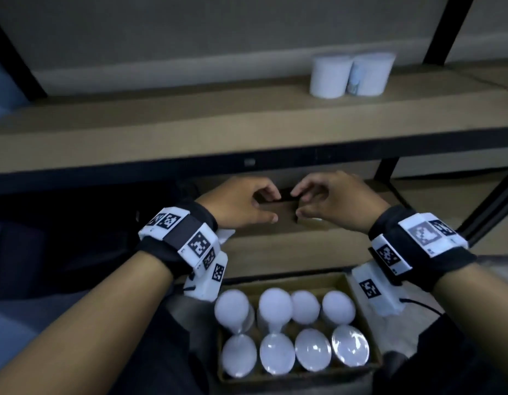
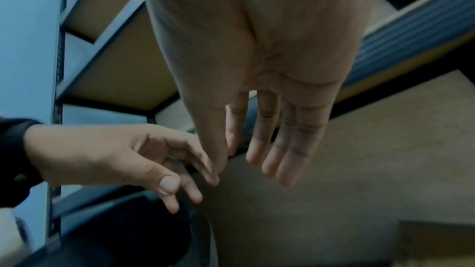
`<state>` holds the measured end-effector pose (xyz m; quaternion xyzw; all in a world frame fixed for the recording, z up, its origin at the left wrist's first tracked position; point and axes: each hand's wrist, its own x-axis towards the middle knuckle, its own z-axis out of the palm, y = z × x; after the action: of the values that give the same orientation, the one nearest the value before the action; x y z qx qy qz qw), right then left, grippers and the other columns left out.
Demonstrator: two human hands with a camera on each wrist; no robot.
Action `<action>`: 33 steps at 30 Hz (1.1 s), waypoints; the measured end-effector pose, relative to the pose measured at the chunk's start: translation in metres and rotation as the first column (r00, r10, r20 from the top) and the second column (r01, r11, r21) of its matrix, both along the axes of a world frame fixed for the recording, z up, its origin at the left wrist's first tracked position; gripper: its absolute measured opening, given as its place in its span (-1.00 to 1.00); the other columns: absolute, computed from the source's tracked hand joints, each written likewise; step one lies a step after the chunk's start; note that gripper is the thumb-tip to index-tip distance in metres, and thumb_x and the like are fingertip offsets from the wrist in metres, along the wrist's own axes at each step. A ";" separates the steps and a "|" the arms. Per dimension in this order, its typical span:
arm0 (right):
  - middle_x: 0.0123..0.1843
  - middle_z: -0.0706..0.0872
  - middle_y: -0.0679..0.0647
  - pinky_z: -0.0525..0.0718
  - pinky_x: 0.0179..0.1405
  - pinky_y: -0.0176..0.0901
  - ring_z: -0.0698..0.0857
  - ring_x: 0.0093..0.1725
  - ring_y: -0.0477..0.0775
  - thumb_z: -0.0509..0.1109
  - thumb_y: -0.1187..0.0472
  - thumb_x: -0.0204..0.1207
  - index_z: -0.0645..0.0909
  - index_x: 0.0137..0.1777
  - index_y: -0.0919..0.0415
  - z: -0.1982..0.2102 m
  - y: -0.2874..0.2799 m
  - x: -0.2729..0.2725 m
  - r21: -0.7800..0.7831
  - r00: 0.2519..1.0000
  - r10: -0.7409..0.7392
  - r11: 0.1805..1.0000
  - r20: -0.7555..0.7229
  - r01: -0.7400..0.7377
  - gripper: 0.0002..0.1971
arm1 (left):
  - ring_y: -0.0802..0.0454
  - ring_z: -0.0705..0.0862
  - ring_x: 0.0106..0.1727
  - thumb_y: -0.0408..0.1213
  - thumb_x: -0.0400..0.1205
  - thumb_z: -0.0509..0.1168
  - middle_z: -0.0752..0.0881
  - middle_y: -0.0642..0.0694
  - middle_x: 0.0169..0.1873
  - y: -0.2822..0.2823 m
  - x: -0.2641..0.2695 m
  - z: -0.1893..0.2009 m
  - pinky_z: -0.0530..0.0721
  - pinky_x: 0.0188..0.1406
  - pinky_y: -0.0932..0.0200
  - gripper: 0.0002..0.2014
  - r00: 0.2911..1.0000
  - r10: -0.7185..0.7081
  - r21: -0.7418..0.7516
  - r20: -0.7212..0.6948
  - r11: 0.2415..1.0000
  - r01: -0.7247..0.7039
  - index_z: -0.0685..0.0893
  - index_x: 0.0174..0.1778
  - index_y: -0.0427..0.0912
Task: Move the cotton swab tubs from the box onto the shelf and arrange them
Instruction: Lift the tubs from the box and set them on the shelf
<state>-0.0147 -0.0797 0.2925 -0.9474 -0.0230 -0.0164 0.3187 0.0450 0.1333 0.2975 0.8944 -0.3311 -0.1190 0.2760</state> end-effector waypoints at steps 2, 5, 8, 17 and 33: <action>-0.13 0.78 -0.12 0.64 -0.06 -0.34 0.73 -0.12 -0.17 0.67 0.03 0.29 0.75 0.02 -0.12 -0.022 0.008 -0.001 -0.034 0.998 0.019 0.999 -0.055 -0.021 -0.70 | 0.50 0.59 -0.18 -0.13 0.48 0.55 0.72 0.10 0.09 0.004 0.003 -0.029 0.45 -0.20 0.72 -0.60 1.000 0.007 0.078 0.000 0.997 -0.007 0.70 0.22 -0.07; -0.08 0.75 -0.10 0.50 -0.14 -0.33 0.70 -0.05 -0.12 0.66 0.03 0.33 0.71 0.07 -0.07 -0.060 0.019 -0.001 -0.093 0.988 0.027 0.995 -0.150 -0.042 -0.68 | 0.37 0.63 -0.12 -0.19 0.47 0.55 0.69 0.03 0.09 0.011 0.011 -0.082 0.53 -0.09 0.49 -0.61 0.994 0.050 0.215 -0.093 0.976 -0.029 0.69 0.20 -0.13; 0.03 0.70 -0.05 0.55 -0.01 -0.21 0.66 0.02 -0.05 0.65 0.03 0.34 0.64 0.17 -0.09 -0.102 0.025 0.001 -0.101 0.955 0.032 0.993 -0.295 -0.065 -0.59 | -0.04 0.66 0.22 -0.18 0.45 0.55 0.67 -0.08 0.18 0.018 0.017 -0.130 0.62 0.23 0.08 -0.56 0.977 0.116 0.364 -0.180 0.930 -0.043 0.66 0.23 -0.16; 0.38 0.42 0.16 0.66 0.20 0.13 0.58 0.29 0.28 0.67 -0.01 0.25 0.36 0.55 -0.13 -0.203 0.057 -0.001 -0.175 0.846 0.063 0.968 -0.530 -0.182 -0.13 | -0.21 0.54 0.36 -0.01 0.35 0.62 0.49 -0.17 0.40 0.030 0.010 -0.225 0.58 0.25 0.02 -0.18 0.929 0.222 0.568 -0.296 0.823 -0.015 0.45 0.51 -0.08; 0.66 0.08 0.10 0.56 0.31 0.23 0.23 0.60 0.39 0.61 -0.09 0.27 0.09 0.65 -0.18 -0.277 0.073 0.000 -0.302 0.793 0.006 0.923 -0.610 -0.240 0.01 | -0.27 0.36 0.52 -0.13 0.41 0.57 0.33 -0.18 0.49 0.036 -0.005 -0.283 0.49 0.46 -0.07 -0.28 0.906 0.301 0.587 -0.299 0.806 -0.075 0.47 0.50 -0.02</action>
<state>-0.0146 -0.0067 0.0157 -0.9423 0.0133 0.3086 0.1288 0.0398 0.1689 0.0143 0.9242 -0.1296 -0.3524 0.0691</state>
